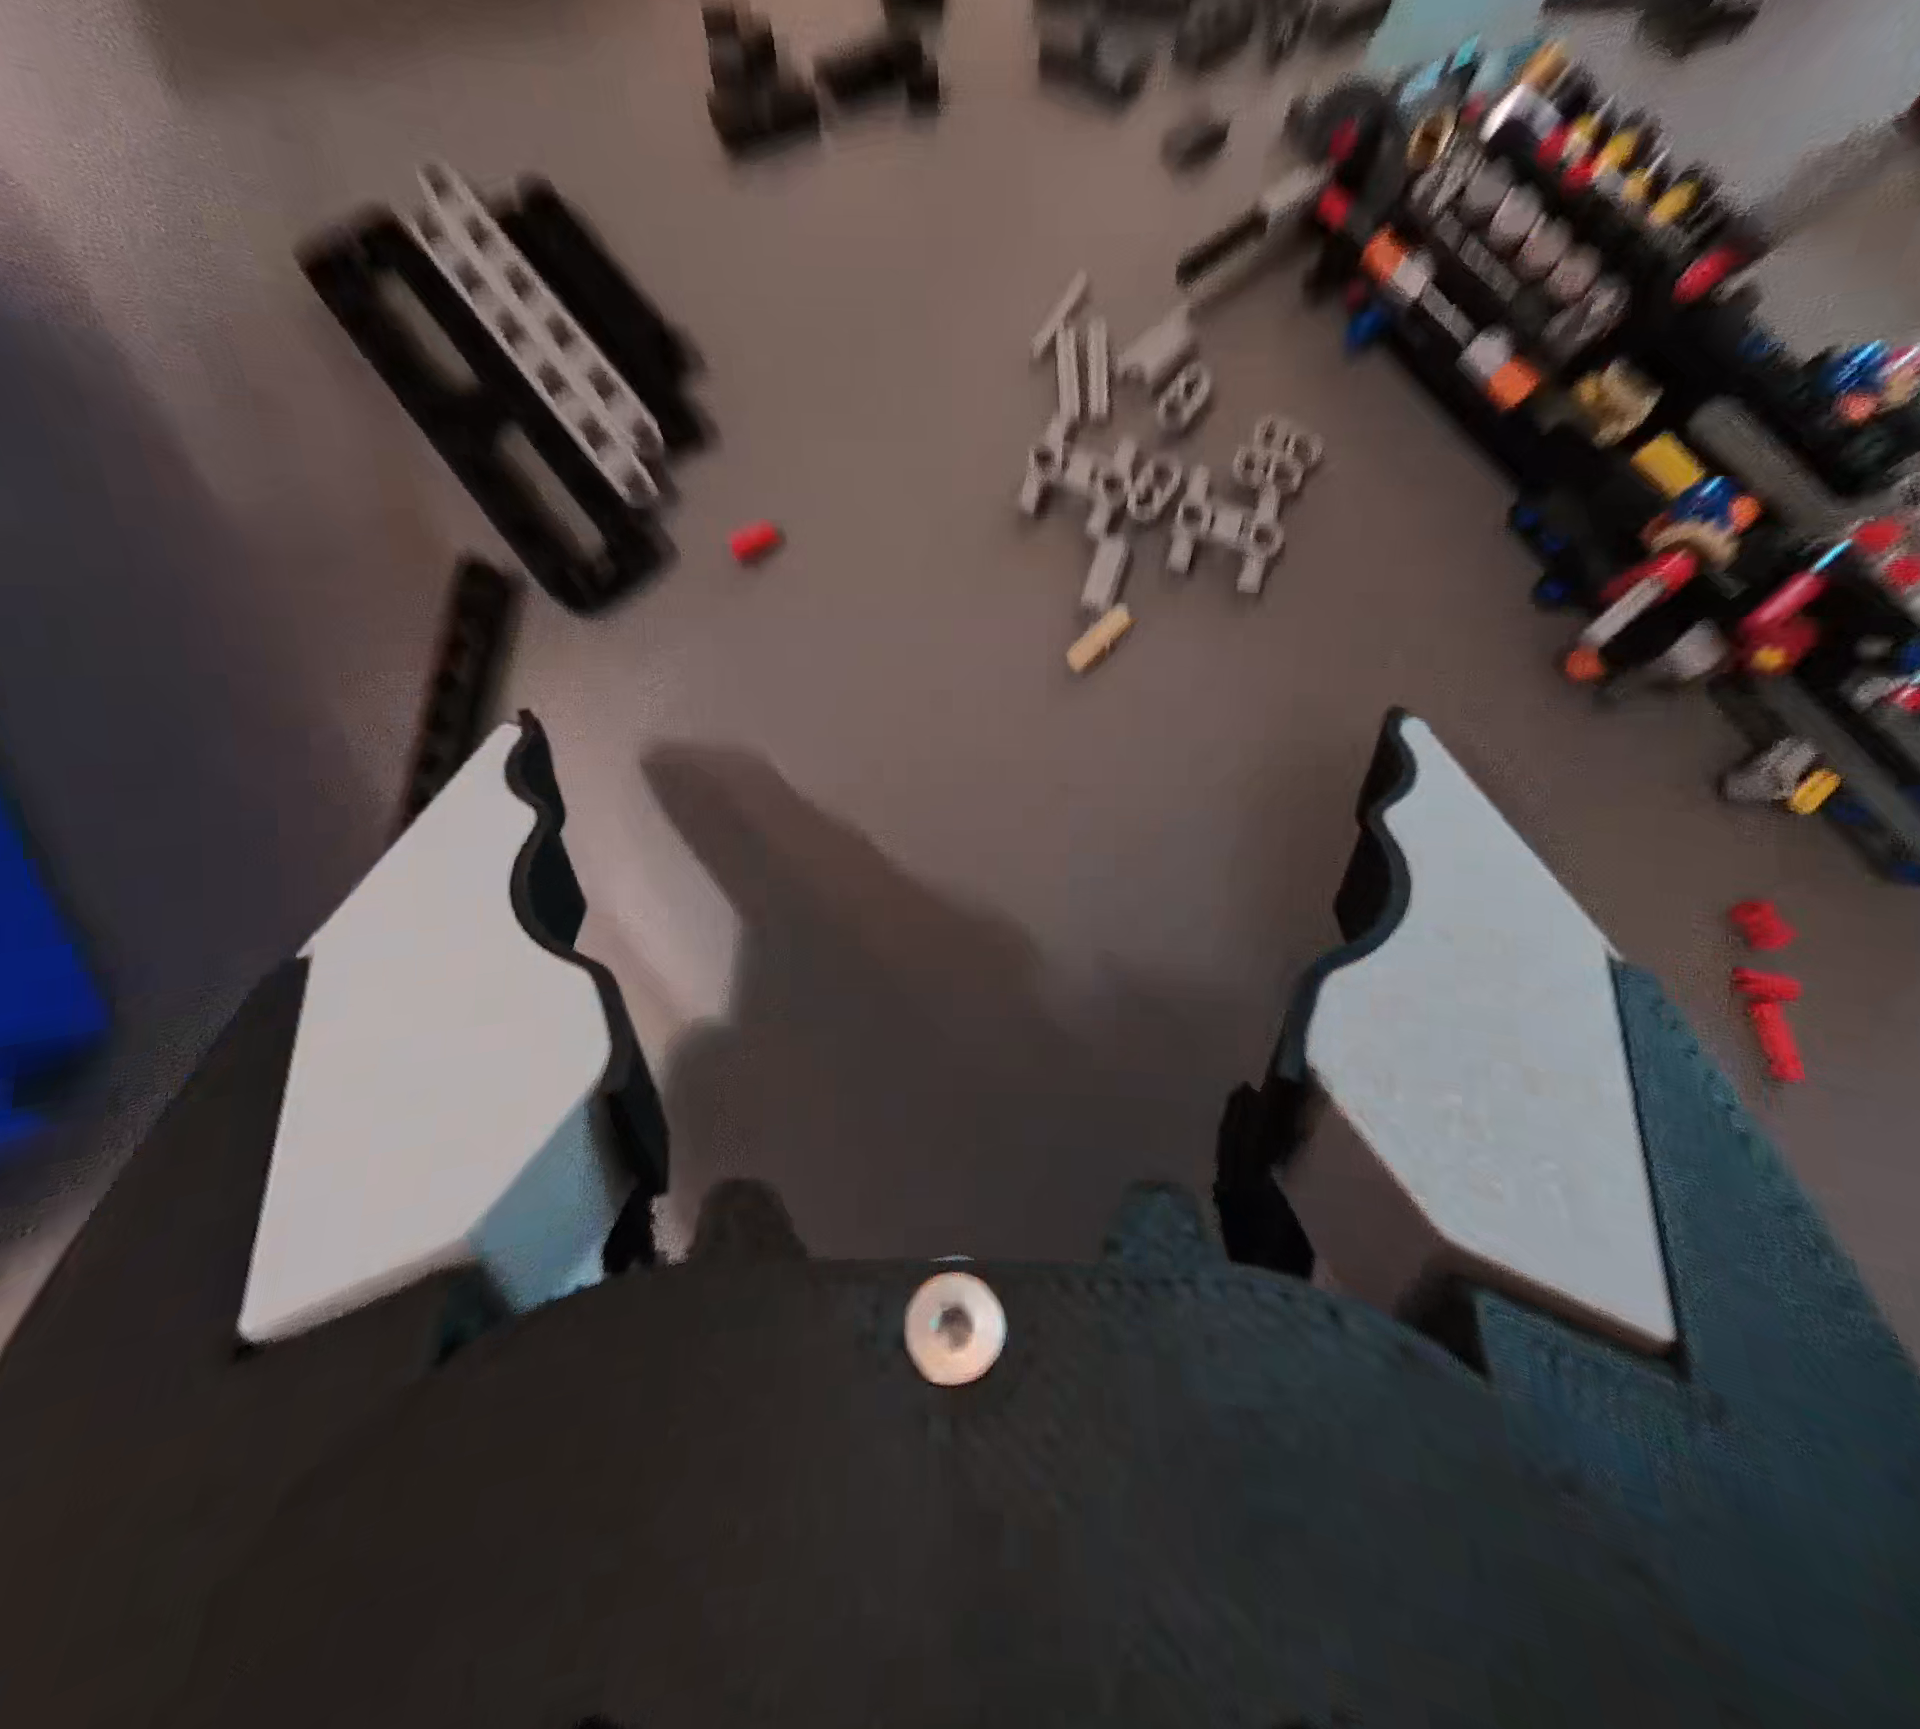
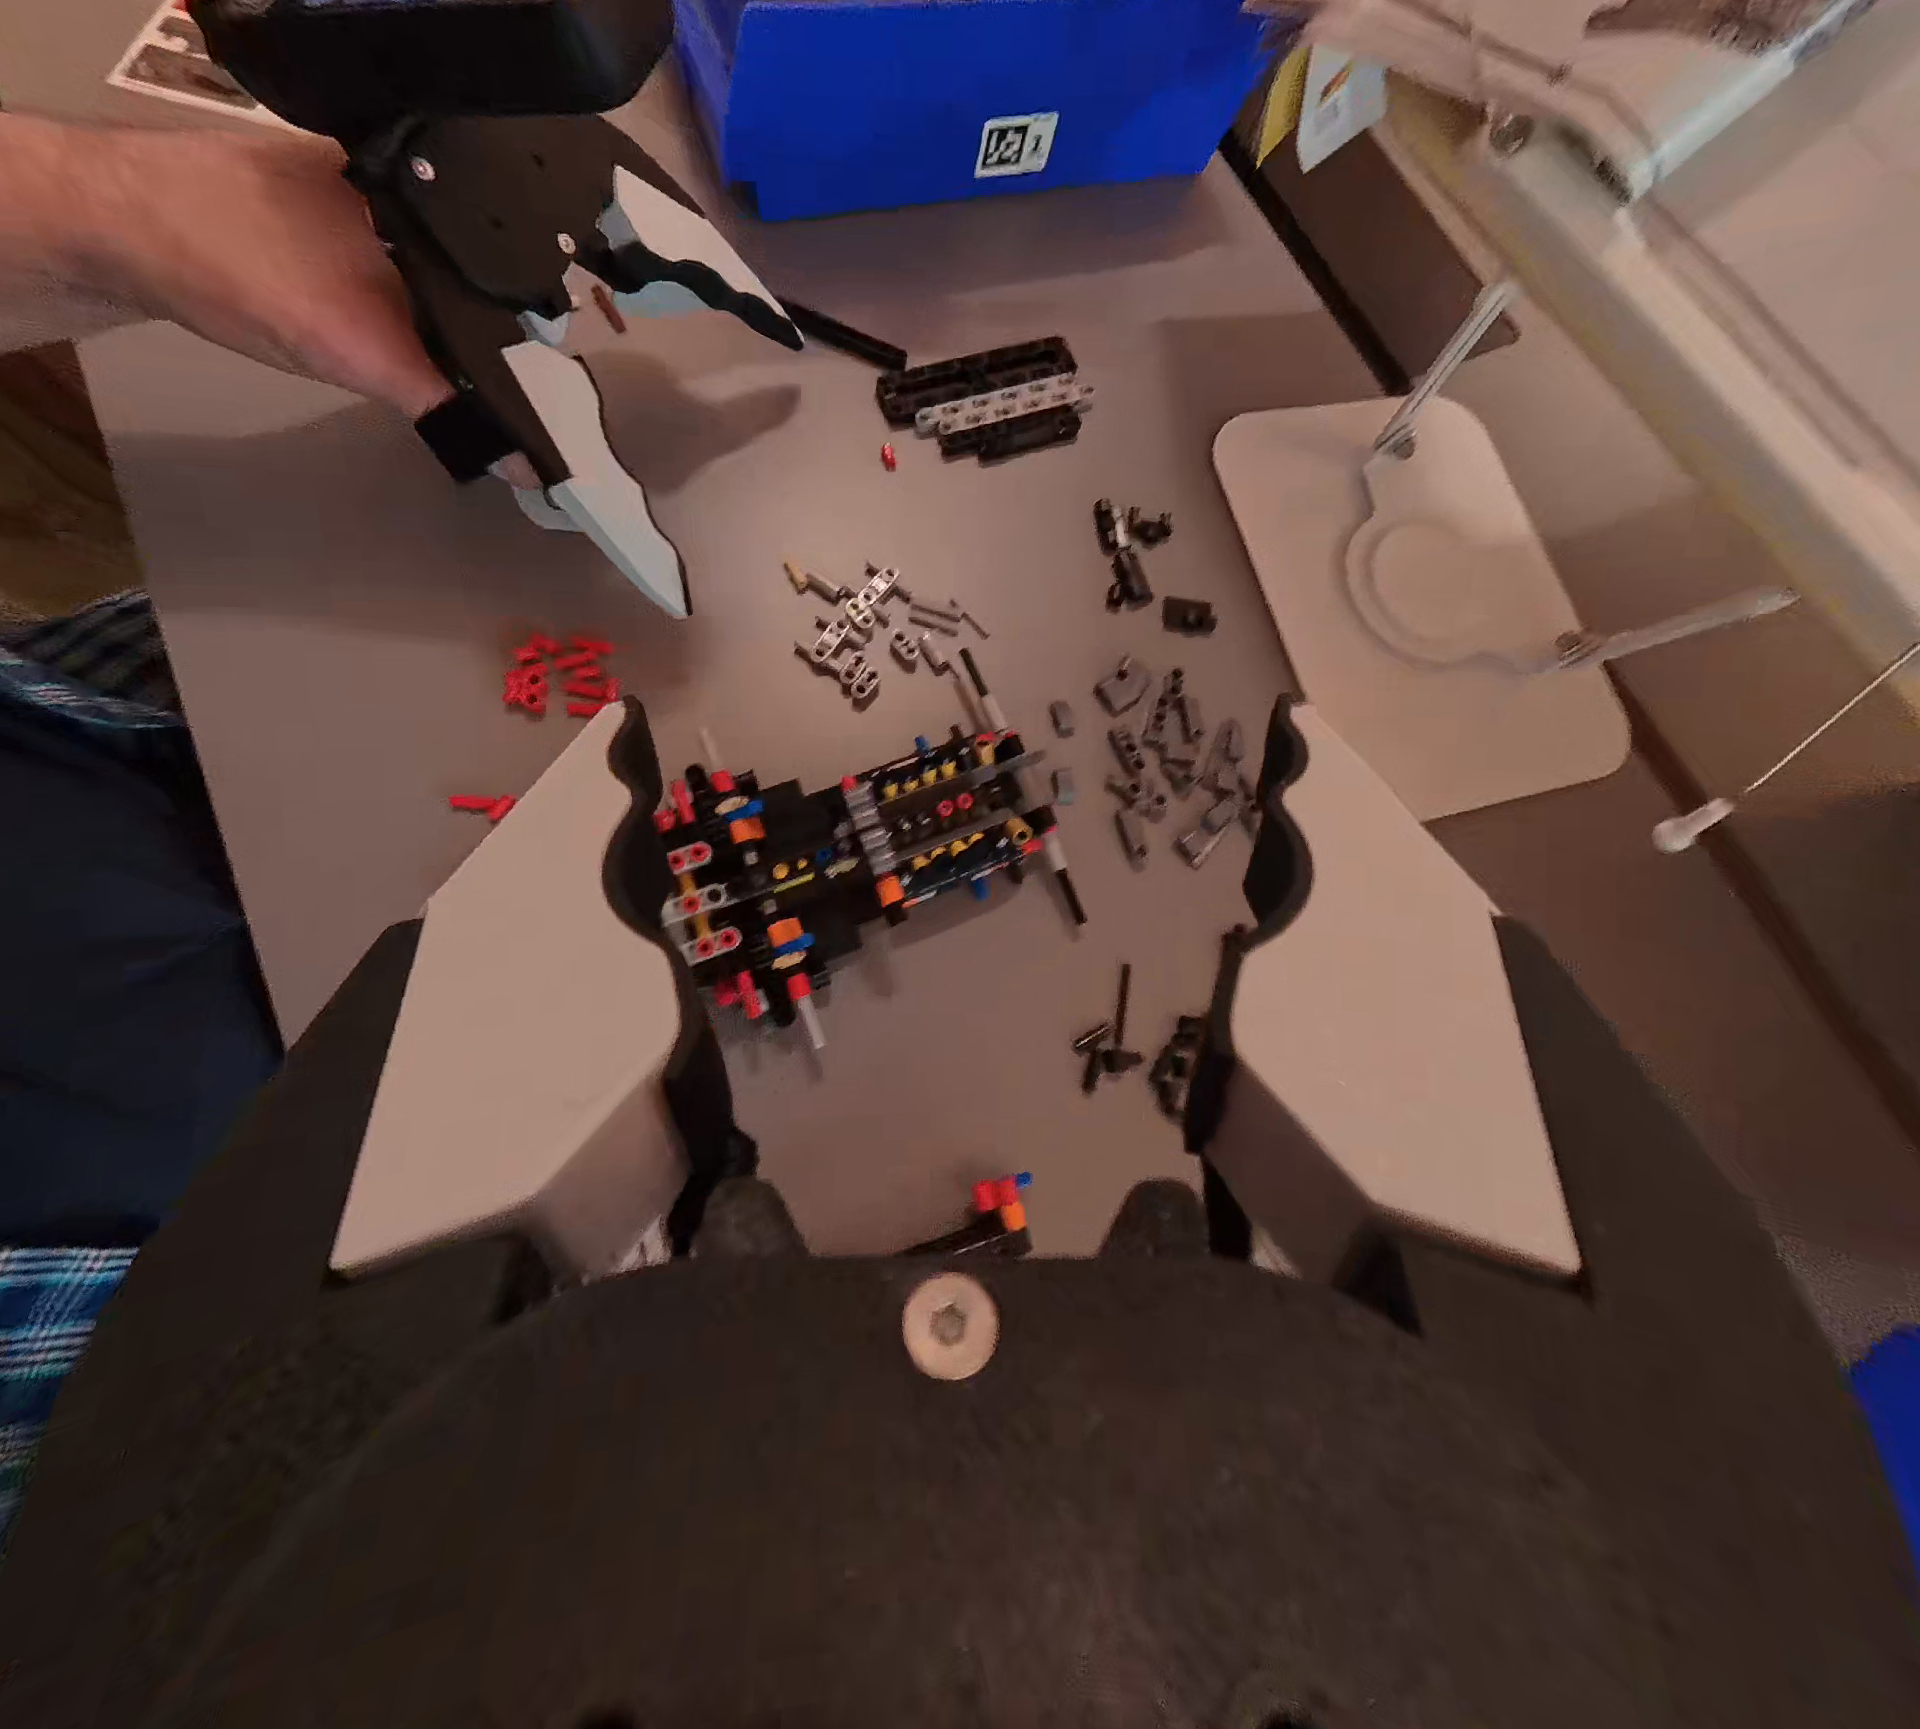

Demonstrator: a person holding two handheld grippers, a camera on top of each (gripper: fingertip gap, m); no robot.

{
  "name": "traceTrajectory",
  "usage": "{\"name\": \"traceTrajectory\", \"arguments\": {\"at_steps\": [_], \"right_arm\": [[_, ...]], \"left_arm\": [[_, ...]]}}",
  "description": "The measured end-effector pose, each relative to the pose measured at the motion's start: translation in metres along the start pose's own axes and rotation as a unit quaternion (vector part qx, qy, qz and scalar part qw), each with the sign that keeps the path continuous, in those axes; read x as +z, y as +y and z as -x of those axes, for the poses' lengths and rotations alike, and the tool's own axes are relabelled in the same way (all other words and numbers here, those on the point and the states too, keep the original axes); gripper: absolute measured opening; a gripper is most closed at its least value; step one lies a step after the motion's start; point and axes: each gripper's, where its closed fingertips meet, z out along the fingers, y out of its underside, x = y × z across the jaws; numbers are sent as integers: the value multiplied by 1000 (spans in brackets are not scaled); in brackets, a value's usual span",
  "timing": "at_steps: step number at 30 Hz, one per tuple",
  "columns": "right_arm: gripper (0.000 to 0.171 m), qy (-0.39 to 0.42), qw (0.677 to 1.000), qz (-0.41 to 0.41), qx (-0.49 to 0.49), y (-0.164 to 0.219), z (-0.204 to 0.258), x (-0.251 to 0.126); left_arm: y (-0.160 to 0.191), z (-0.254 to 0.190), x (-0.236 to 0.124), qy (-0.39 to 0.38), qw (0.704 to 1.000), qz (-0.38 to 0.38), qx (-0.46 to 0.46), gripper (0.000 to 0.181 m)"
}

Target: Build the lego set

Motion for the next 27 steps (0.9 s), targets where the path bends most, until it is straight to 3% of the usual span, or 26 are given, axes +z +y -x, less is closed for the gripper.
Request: {"name": "traceTrajectory", "arguments": {"at_steps": [3,7,27], "right_arm": [[112,-20,1000,-1,17,20,14,1],[110,-43,999,-9,22,30,29,4],[98,-67,996,-55,-6,9,53,3]], "left_arm": [[25,-5,9,-16,1000,18,-6,149],[26,-9,11,-36,999,10,-1,136],[27,-3,12,-48,999,14,-15,142]]}}
